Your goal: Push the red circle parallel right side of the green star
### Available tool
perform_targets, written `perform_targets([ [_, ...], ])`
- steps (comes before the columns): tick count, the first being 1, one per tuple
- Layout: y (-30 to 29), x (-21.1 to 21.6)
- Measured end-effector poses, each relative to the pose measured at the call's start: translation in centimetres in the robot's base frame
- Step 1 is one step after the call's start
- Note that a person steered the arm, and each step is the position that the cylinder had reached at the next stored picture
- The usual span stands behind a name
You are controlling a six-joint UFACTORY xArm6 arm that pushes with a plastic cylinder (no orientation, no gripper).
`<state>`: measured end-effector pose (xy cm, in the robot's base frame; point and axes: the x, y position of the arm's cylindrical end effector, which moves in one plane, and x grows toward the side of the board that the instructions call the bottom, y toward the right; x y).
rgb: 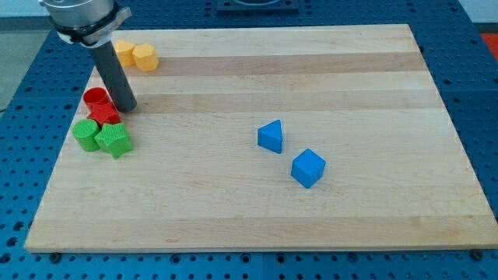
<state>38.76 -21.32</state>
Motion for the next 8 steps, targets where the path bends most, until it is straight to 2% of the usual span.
perform_targets([
  [1, 1.4, -2.1],
  [3, -5.3, -5.7],
  [4, -8.0, -4.2],
  [5, -9.1, 1.4],
  [6, -5.4, 0.5],
  [7, -5.2, -3.2],
  [8, 0.6, -2.8],
])
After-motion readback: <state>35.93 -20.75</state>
